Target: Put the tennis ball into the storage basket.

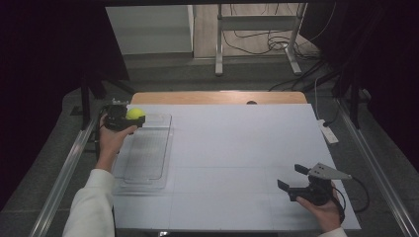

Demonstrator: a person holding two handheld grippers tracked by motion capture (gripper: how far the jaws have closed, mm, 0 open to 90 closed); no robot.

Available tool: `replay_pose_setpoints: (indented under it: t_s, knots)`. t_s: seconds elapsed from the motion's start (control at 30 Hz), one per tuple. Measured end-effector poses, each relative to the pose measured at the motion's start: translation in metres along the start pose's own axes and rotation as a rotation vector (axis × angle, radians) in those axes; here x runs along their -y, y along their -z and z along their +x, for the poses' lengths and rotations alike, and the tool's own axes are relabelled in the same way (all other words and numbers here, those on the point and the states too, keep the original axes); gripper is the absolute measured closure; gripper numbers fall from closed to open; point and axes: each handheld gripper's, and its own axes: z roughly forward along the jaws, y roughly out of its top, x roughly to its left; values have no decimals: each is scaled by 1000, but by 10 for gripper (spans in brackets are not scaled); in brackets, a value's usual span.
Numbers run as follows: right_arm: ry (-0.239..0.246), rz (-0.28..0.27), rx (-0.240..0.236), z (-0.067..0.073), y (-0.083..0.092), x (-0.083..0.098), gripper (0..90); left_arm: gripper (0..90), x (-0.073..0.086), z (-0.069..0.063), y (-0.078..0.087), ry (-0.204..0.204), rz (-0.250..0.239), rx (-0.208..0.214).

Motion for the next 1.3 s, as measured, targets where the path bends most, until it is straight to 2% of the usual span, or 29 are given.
replay_pose_setpoints:
  t_s: [1.3]
  knots:
    - [1, 3, -2, 0, -1, 0, 88, 269, 9, -2, -22, -31, 122, -5]
